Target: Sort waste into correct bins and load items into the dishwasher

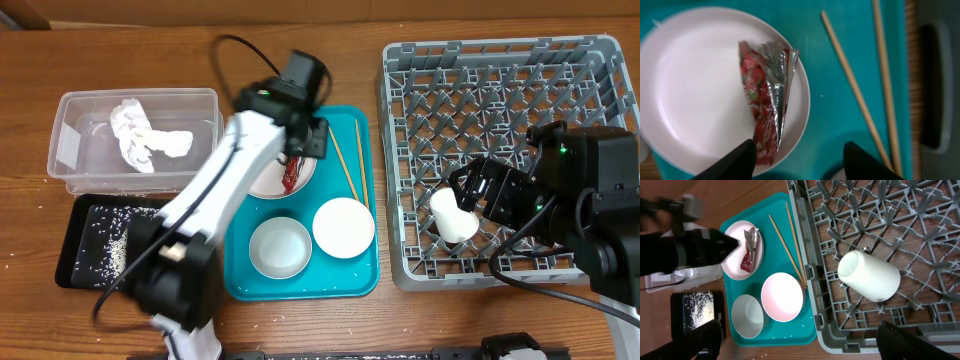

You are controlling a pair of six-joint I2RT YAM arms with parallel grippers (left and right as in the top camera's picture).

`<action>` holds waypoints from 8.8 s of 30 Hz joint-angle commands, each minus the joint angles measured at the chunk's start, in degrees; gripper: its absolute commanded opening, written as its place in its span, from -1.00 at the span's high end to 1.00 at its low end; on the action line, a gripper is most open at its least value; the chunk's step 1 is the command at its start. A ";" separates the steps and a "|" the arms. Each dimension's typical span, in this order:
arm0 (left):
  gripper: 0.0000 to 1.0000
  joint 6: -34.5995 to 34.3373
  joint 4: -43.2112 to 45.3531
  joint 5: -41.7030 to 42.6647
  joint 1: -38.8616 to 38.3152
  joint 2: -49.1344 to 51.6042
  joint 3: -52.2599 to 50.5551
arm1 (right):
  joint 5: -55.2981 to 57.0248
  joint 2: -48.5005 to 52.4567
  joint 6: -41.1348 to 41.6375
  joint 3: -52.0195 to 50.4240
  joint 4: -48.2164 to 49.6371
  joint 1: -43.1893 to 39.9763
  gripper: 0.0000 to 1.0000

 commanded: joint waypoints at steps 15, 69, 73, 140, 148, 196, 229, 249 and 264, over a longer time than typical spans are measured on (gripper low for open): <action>0.92 -6.62 -2.25 -6.71 0.33 9.70 0.09 | 0.17 -0.13 -0.31 1.38 0.37 -0.20 -1.00; -1.00 0.92 -27.61 10.05 16.04 -46.49 0.96 | 2.16 -0.09 -0.31 1.36 0.35 -0.20 -1.00; -1.00 1.27 -27.91 9.84 16.04 -46.49 0.96 | 2.16 -0.09 -0.31 1.36 0.35 -0.20 -1.00; -1.00 24.28 51.98 -1.60 19.32 -110.51 -92.80 | -7.98 9.92 3.04 -8.15 10.23 22.08 -1.00; -1.00 24.28 51.98 -1.60 19.32 -110.51 -92.78 | 17.29 24.74 6.95 -8.79 17.22 34.47 -0.69; -1.00 24.28 51.98 -1.60 19.32 -110.51 -92.78 | 23.08 42.60 -16.24 14.12 11.47 29.99 0.92; -1.00 24.28 51.98 -1.60 19.32 -110.51 -92.78 | 71.87 54.55 18.95 15.21 -5.46 -3.15 0.92; -1.00 24.28 51.98 -1.60 19.32 -110.51 -92.78 | 55.06 47.80 31.19 19.91 -14.82 13.03 -0.33; -1.00 24.28 51.98 -1.60 19.32 -110.51 -92.78 | 4.04 41.11 12.07 4.57 19.47 41.13 -0.56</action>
